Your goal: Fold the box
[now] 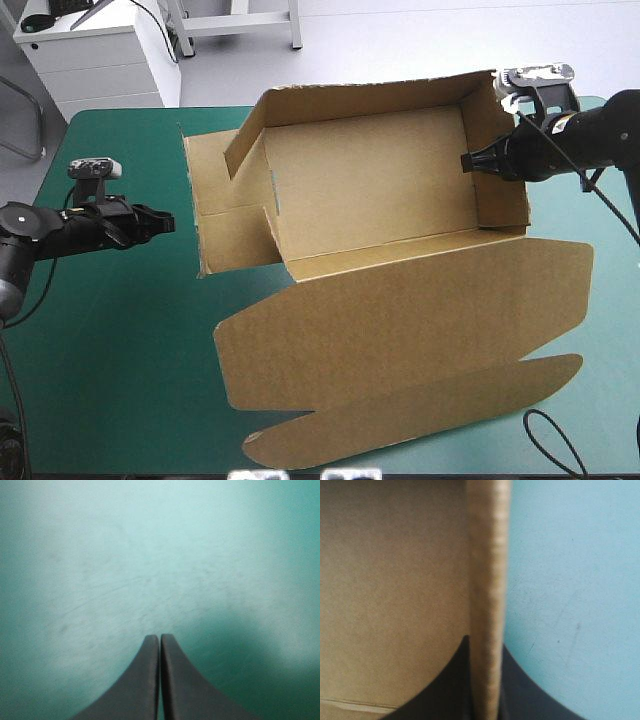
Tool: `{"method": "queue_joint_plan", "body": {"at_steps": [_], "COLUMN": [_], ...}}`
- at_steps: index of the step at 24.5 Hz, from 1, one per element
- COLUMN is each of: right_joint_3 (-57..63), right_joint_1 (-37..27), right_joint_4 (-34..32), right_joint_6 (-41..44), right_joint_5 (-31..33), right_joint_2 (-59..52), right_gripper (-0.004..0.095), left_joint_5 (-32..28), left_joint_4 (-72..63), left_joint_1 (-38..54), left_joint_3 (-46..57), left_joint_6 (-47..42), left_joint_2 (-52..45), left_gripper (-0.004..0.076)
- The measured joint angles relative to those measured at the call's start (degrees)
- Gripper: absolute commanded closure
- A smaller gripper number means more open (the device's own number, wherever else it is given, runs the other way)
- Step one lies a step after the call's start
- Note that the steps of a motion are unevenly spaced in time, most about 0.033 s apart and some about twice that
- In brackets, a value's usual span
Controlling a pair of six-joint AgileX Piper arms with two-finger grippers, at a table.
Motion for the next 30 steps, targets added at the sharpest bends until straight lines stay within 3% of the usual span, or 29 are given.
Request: {"method": "queue_joint_plan", "body": {"at_steps": [4, 11, 21, 30], "right_joint_3": [0.02, 0.02, 0.07, 0.07], "right_joint_1": [0.0, -0.05, -0.05, -0.11], "right_joint_4": [0.47, 0.54, -0.91, -2.71], "right_joint_6": [-0.11, -0.15, 0.15, 0.5], "right_joint_5": [0.0, 0.0, 0.0, 0.0], "right_joint_2": [0.0, 0.0, 0.0, 0.0], "right_gripper": [0.0927, 0.0927, 0.0927, 0.0927], "left_joint_5": [6.24, 17.5, 18.22, 18.34], "left_joint_4": [-14.86, -27.62, -31.88, -31.32], "left_joint_1": [0.0, 0.0, -0.38, -7.73], "left_joint_3": [0.25, 0.25, 0.25, 0.25], "left_joint_6": [9.99, 12.21, 9.87, 9.46], "left_joint_2": [2.69, 2.94, 1.7, 0.47], "left_gripper": [0.0731, 0.0731, 0.0731, 0.0731]}}
